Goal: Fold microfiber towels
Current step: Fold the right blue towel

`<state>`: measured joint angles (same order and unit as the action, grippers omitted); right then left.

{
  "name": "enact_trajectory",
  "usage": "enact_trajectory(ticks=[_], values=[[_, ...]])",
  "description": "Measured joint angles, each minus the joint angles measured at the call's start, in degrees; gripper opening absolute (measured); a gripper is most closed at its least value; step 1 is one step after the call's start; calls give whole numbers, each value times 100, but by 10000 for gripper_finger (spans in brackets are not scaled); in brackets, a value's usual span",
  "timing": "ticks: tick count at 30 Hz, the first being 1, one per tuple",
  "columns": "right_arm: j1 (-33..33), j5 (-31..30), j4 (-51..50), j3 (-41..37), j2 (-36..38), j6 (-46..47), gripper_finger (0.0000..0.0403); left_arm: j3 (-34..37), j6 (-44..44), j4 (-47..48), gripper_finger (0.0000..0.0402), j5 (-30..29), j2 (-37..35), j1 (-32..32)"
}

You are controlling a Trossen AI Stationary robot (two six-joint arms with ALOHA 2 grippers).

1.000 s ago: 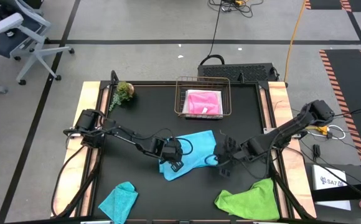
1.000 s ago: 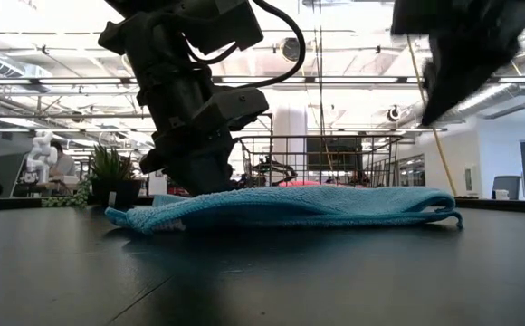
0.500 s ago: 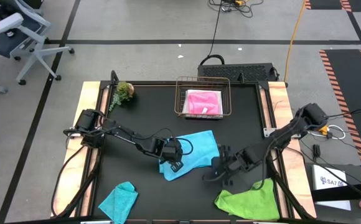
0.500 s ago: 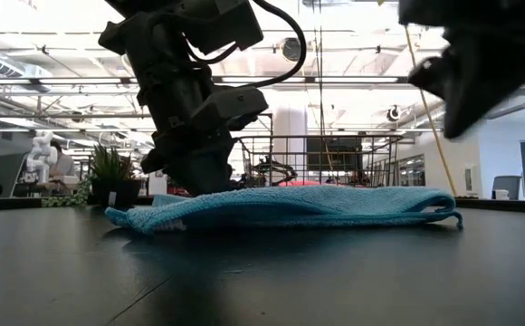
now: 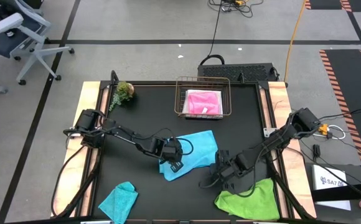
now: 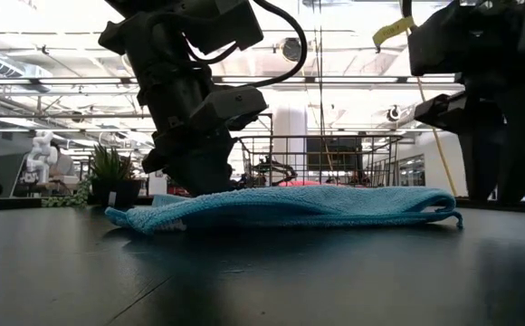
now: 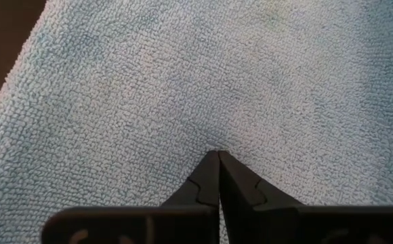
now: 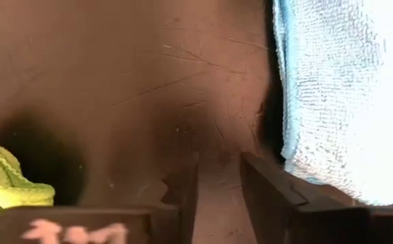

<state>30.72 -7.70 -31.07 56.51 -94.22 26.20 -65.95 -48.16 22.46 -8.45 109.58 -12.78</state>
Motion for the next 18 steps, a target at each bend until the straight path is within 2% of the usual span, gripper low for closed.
enact_trajectory(ticks=[3, 7, 15, 18], values=[[0, -461, -6, 0, 0, -98, 122, 0, 0, -2, 7, -2, 0, 0], [-29, -870, -4, 0, 0, -335, 125, 0, 0, -2, 4, -2, 0, 0], [-68, -887, -41, 13, 0, -312, 124, 0, -2, -2, 4, -2, 0, -2], [-59, -880, -314, 252, 0, -304, 116, 0, -2, -2, 5, -2, 0, -2]])
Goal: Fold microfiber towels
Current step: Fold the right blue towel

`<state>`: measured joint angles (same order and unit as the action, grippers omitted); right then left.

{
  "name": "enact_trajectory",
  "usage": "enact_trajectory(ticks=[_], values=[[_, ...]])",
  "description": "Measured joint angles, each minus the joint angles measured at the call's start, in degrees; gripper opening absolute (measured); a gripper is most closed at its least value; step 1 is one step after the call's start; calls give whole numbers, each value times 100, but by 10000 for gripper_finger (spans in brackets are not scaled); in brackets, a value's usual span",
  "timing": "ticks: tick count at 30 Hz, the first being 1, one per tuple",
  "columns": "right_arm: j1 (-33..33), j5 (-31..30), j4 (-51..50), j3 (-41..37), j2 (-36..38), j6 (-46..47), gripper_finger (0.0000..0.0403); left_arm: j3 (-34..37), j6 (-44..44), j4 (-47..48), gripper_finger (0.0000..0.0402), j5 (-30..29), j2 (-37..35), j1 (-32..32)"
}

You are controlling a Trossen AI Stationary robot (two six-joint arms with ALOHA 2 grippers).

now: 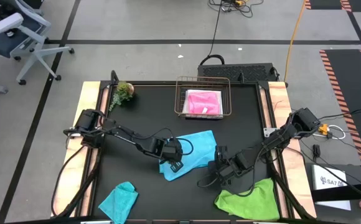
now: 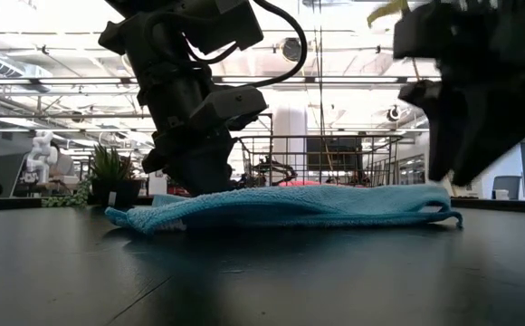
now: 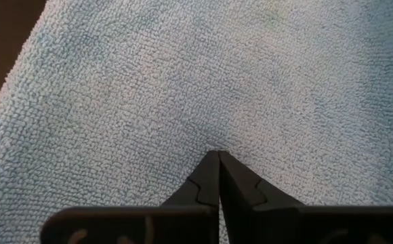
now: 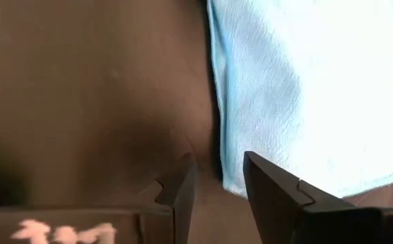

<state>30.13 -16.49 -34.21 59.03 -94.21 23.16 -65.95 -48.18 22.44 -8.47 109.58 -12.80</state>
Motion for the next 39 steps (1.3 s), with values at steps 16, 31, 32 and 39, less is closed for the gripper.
enact_trajectory(ticks=[16, 31, 32, 39], values=[[-15, -176, -167, 48, 4, -286, 118, 0, -4, -1, 4, 0, 0, 0], [-44, -470, 545, -376, 2, -230, 118, -1, -9, -2, 3, 2, 0, -2], [-44, -470, 552, -376, 4, -239, 118, -1, -9, -2, 3, 0, 0, -3], [-42, -469, 575, -376, 4, -225, 118, -2, -7, -3, 3, 0, 0, -4]])
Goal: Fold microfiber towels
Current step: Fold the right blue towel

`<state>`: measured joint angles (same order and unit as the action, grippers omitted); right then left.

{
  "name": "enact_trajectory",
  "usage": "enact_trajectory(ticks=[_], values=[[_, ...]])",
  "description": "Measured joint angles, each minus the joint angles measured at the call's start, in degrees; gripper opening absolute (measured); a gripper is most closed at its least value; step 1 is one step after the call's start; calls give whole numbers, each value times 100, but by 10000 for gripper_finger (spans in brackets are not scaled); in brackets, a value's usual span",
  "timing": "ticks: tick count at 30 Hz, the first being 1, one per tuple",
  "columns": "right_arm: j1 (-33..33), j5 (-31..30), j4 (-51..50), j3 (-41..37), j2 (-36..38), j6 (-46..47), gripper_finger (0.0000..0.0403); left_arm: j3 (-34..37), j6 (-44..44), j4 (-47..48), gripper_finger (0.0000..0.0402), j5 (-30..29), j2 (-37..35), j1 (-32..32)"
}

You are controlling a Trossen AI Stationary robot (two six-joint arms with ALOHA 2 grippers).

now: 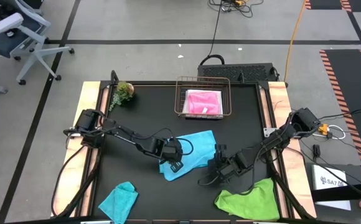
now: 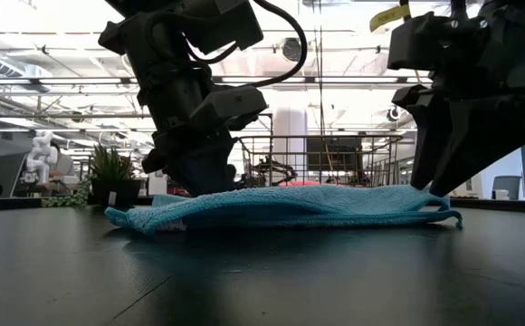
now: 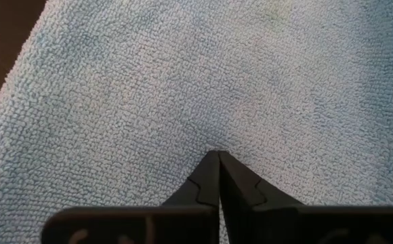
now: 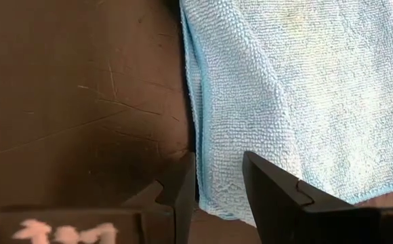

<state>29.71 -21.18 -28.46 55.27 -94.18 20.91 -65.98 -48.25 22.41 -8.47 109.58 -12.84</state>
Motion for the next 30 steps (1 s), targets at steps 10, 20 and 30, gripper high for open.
enact_trajectory(ticks=[10, 20, 30], values=[[-9, -152, 0, 0, -5, -44, 118, 0, 2, 1, 4, 0, 0, 0], [0, -139, 155, -40, -6, 240, 115, 0, 38, 0, 8, 0, 0, 2], [-8, -136, 342, -208, -6, 385, 112, 0, 52, 0, 7, 0, 0, -5]])
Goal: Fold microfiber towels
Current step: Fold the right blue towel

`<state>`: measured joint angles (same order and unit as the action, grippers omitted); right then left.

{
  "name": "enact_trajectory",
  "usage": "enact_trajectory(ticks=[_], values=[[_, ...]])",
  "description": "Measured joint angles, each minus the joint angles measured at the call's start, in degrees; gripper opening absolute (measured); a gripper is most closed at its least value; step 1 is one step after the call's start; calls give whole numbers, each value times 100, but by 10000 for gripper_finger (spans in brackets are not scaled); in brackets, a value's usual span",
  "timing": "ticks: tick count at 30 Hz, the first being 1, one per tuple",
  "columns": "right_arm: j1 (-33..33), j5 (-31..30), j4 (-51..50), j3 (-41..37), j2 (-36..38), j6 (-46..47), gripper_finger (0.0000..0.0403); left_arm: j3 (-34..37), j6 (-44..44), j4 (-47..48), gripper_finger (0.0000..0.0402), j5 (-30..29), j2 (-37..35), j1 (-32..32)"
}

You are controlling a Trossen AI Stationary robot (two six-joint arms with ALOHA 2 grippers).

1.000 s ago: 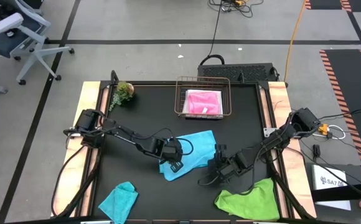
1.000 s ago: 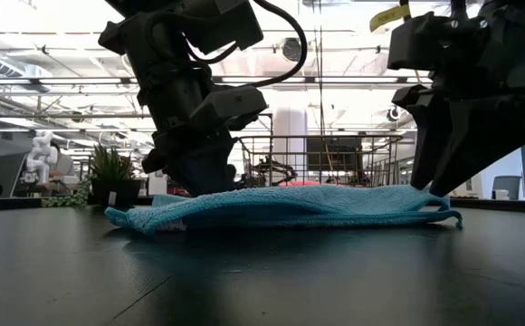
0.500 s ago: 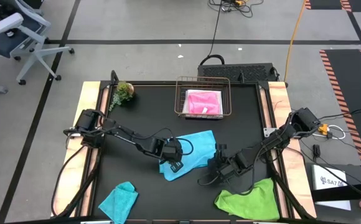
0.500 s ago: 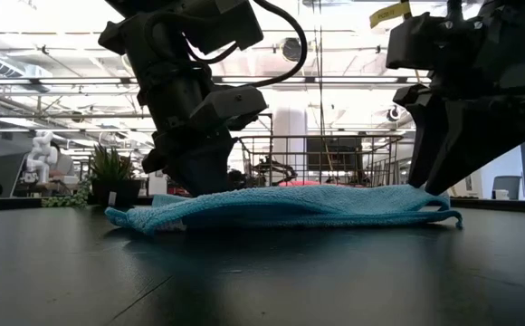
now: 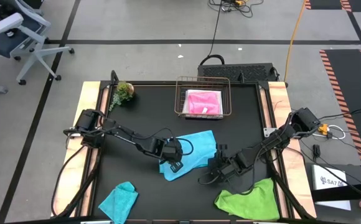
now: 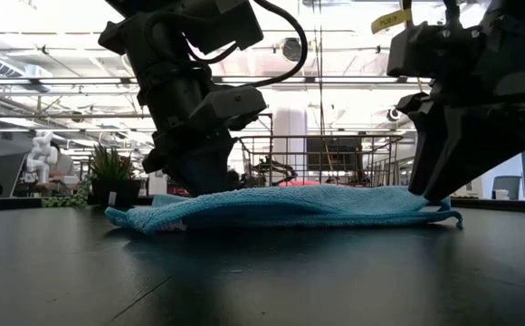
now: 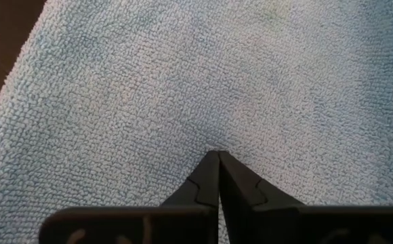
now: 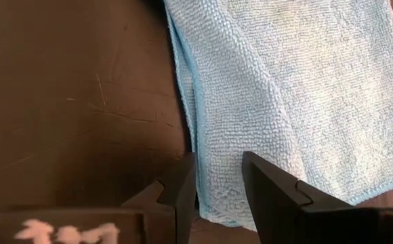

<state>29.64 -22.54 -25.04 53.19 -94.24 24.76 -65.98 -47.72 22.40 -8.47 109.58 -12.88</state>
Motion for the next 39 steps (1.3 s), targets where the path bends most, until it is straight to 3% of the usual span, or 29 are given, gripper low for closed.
enact_trajectory(ticks=[20, 27, 30, 39], values=[[-45, -2, 18, -87, -234, 228, 110, 0, -2, -1, 7, 0, 0, 0], [-110, -128, 22, -63, -188, 307, 44, 0, -4, -15, 10, 2, 0, -2], [-113, 104, 101, -52, -188, 307, 8, 0, -4, -14, 8, 2, 0, -2], [89, 1006, 133, -44, -140, 846, 3, 0, -24, -10, 4, 2, 0, -2]])
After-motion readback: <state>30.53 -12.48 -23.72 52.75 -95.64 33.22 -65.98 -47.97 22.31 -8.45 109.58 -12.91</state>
